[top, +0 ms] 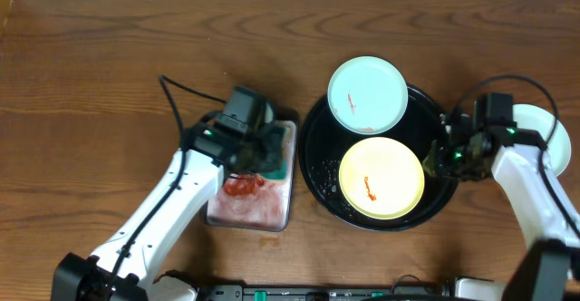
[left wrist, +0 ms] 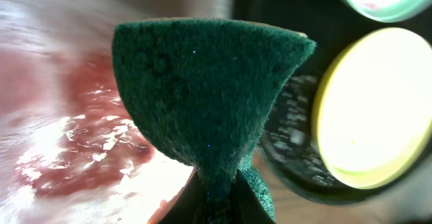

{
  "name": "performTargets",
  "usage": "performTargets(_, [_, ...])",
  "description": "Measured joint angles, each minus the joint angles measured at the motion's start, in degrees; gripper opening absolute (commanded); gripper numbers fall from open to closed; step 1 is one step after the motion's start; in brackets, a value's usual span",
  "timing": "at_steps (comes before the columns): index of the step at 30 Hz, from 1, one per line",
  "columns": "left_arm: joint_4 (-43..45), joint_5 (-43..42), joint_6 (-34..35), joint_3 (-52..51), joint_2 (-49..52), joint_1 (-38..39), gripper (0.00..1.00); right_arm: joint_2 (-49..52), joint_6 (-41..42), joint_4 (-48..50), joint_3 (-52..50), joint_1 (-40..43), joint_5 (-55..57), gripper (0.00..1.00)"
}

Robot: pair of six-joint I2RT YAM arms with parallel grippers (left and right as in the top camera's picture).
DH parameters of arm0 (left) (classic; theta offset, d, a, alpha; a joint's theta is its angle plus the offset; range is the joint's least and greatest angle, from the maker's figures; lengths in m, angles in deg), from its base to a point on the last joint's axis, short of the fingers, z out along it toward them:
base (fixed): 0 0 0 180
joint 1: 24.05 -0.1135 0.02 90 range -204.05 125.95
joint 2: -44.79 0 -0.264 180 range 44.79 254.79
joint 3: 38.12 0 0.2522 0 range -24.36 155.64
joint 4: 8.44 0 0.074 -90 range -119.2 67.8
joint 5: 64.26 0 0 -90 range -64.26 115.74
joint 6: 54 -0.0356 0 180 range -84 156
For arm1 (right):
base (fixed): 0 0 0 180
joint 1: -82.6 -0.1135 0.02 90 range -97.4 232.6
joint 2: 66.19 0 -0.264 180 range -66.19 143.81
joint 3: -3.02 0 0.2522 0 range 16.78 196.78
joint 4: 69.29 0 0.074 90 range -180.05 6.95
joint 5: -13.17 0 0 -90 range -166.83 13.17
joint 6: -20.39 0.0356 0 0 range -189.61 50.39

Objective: Clean dirty plates on tray and stack at the side

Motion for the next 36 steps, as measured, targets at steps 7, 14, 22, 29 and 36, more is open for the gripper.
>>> performTargets(7, [7.61, -2.47, 3.50, 0.00, 0.00, 7.89, 0.07, 10.60, -1.99, 3.58, -0.15, -0.31, -1.92, 0.06])
performTargets(14, [13.60, -2.45, 8.22, 0.00, 1.62, 13.53, 0.08, 11.72, -2.54, 4.72, -0.13, -3.78, -1.95, 0.01])
performTargets(22, [21.55, -2.47, 12.04, 0.00, 11.08, 19.19, 0.07, 9.99, 2.36, 4.37, -0.11, -8.85, 5.53, 0.01])
performTargets(29, [34.67, -3.85, 16.39, 0.02, 22.27, 22.73, 0.07, 9.64, 4.59, 4.37, -0.11, -10.84, 8.28, 0.01])
performTargets(36, [34.80, -4.66, 17.70, 1.79, 27.26, 23.28, 0.07, 9.57, 5.16, 4.39, -0.11, -11.08, 8.52, 0.01])
